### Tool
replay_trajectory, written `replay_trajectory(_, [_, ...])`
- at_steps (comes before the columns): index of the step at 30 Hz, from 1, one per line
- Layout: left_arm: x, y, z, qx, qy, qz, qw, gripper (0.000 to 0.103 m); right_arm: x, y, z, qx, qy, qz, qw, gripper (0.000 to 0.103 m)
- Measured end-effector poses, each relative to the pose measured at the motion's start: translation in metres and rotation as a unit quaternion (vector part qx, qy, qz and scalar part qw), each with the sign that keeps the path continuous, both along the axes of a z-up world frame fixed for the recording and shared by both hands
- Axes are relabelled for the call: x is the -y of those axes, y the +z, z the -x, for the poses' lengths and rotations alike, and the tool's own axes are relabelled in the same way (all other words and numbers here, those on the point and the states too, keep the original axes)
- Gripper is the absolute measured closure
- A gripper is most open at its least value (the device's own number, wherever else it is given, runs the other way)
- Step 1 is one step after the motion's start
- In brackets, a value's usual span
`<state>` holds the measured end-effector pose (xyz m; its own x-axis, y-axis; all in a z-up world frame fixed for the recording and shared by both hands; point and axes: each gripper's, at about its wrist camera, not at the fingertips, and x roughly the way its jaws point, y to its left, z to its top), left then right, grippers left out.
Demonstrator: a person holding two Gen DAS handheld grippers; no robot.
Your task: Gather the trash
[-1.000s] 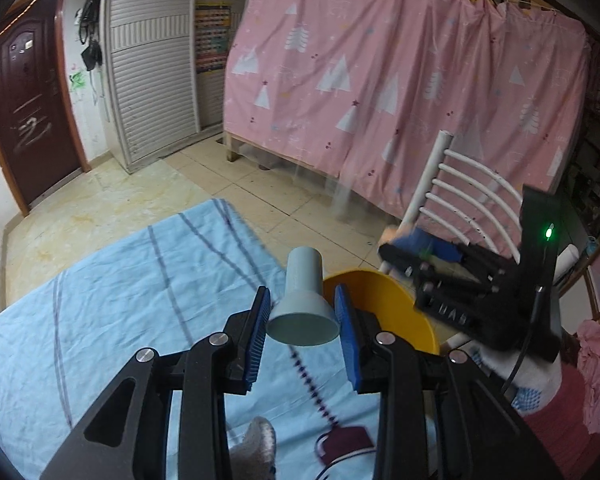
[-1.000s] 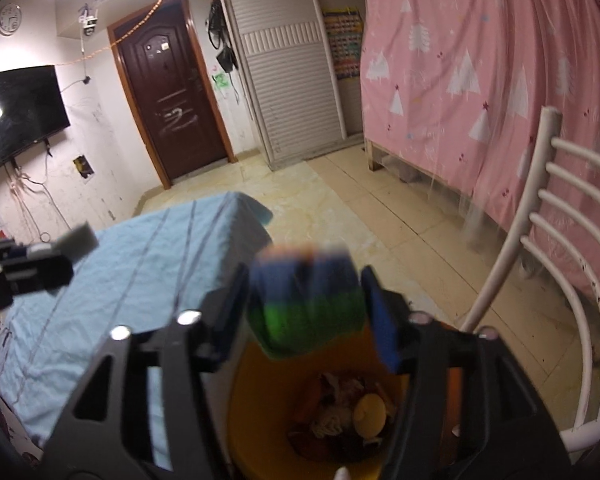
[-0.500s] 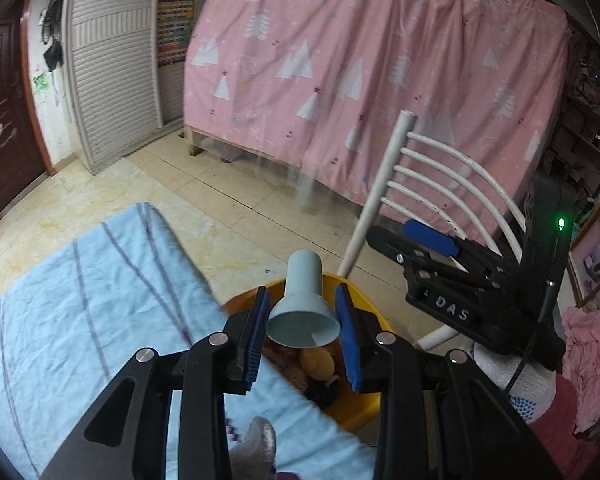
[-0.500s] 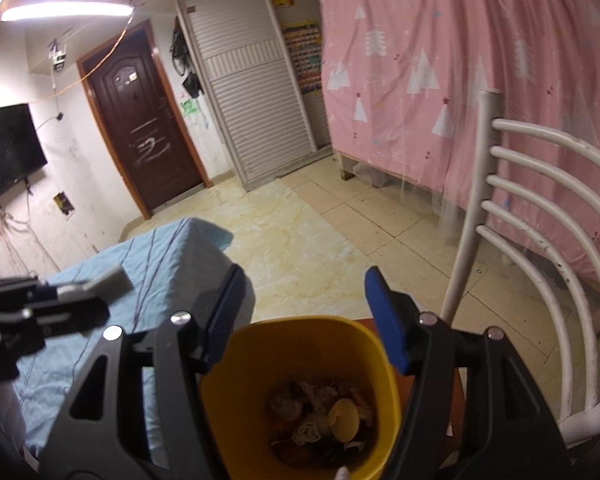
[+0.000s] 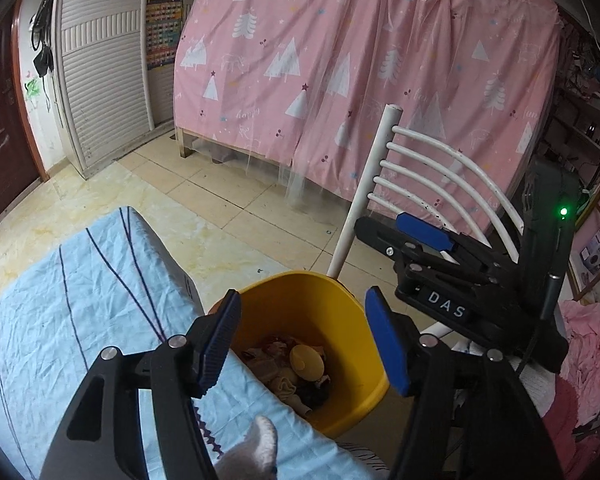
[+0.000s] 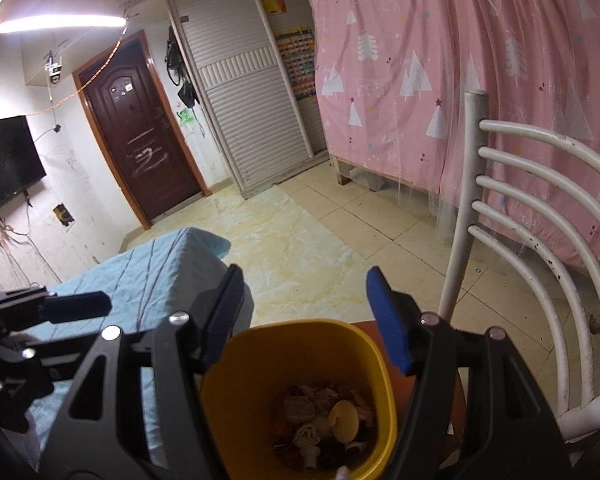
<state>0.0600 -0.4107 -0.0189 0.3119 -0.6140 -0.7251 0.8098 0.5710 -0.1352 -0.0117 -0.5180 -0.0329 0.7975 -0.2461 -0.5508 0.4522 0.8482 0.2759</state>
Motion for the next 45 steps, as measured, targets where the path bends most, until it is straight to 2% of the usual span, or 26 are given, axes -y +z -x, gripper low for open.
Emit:
replay_trajectory(10, [-0.038,0.014,-0.003,0.025,0.035,0.014,0.999,0.047,-0.022,0.006,-0.014,-0.001,0.02,0.007,1.0,0.041])
replay_trajectory(17, [-0.08,0.025,-0.01,0.048,0.079,0.031,0.9952,0.047,-0.053,0.015,-0.031,0.005,0.047,0.015,0.999,0.04])
replay_trajectory(23, [-0.123,0.031,-0.018,0.064,0.127,0.047,0.9888,0.047,-0.091,0.026,-0.049,0.012,0.08,0.032,0.996,0.032])
replay_trajectory(26, [-0.145,0.033,-0.023,0.068,0.151,0.054,0.9847,0.047,-0.105,0.032,-0.054,0.015,0.092,0.039,0.995,0.024])
replay_trajectory(31, [-0.183,0.037,-0.027,0.084,0.198,0.066,0.9743,0.047,-0.13,0.042,-0.063,0.027,0.117,0.05,0.992,0.013])
replay_trajectory(39, [-0.237,0.038,-0.036,0.096,0.263,0.075,0.9569,0.045,-0.178,0.052,-0.082,0.041,0.167,0.066,0.983,0.007])
replay_trajectory(45, [-0.276,0.038,-0.039,0.121,0.324,0.071,0.9356,0.043,-0.21,0.051,-0.097,0.042,0.208,0.07,0.975,0.006])
